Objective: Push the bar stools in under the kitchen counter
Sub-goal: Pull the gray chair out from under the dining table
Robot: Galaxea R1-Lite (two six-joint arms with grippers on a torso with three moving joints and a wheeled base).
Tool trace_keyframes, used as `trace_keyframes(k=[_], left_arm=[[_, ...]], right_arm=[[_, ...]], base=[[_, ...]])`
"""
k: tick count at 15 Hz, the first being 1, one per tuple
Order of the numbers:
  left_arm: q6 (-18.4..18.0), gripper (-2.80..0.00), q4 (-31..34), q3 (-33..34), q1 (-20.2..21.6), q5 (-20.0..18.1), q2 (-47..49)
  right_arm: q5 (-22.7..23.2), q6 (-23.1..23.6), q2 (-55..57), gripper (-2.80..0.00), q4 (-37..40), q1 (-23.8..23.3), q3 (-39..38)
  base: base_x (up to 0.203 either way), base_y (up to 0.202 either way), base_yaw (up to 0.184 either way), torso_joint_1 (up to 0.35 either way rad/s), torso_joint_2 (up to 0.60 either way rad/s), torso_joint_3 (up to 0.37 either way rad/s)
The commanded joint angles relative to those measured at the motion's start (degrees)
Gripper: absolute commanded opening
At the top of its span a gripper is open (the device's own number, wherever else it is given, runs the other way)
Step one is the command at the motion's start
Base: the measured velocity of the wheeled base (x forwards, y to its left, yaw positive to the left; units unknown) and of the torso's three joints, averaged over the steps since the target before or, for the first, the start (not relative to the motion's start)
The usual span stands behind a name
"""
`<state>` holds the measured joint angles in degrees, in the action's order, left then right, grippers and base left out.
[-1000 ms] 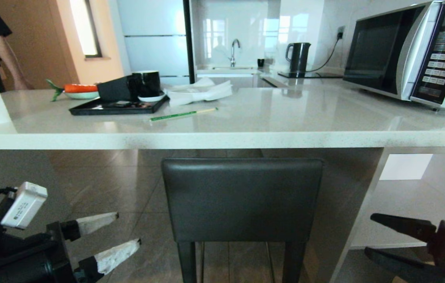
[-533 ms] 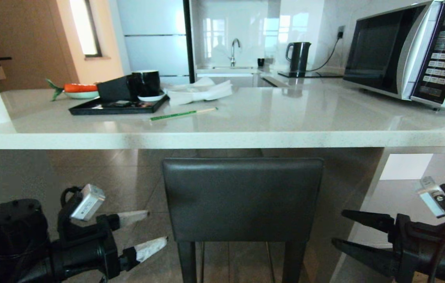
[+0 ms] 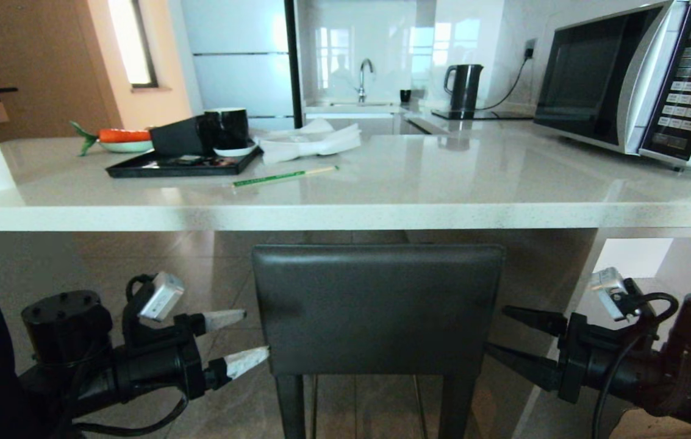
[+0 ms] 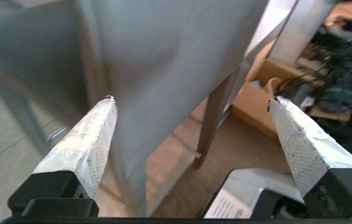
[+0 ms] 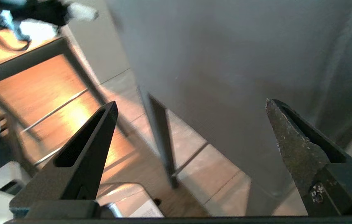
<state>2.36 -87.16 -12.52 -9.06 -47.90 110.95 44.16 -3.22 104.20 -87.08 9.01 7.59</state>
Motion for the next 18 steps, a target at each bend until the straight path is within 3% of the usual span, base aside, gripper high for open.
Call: trace_keyframes(k=[1, 6, 13, 18], left_arm=[[1.44, 0.0, -0.51, -1.79, -2.19, -0.27, 0.09], [2.2, 0.0, -0.51, -5.21, -4.04, -0.04, 2.49], [1.5, 0.0, -0.51, -6.36, -1.85, 0.11, 5.34], [1.47, 0.0, -0.51, -9.97, -2.89, -0.08, 8.4]], right_arm=[[1.48, -0.04, 2.89, 0.0, -0.59, -0.05, 1.09], [6.48, 0.09, 5.46, 0.0, -0.59, -4.04, 5.19], [6.55, 2.03, 6.81, 0.0, -0.59, -8.71, 6.91], [6.51, 2.46, 11.92, 0.0, -0.59, -9.02, 11.2]], base=[[0.0, 0.0, 0.0, 0.0, 0.0, 0.0], [0.0, 0.0, 0.0, 0.0, 0.0, 0.0], [0.0, 0.0, 0.0, 0.0, 0.0, 0.0], [0.0, 0.0, 0.0, 0.0, 0.0, 0.0]])
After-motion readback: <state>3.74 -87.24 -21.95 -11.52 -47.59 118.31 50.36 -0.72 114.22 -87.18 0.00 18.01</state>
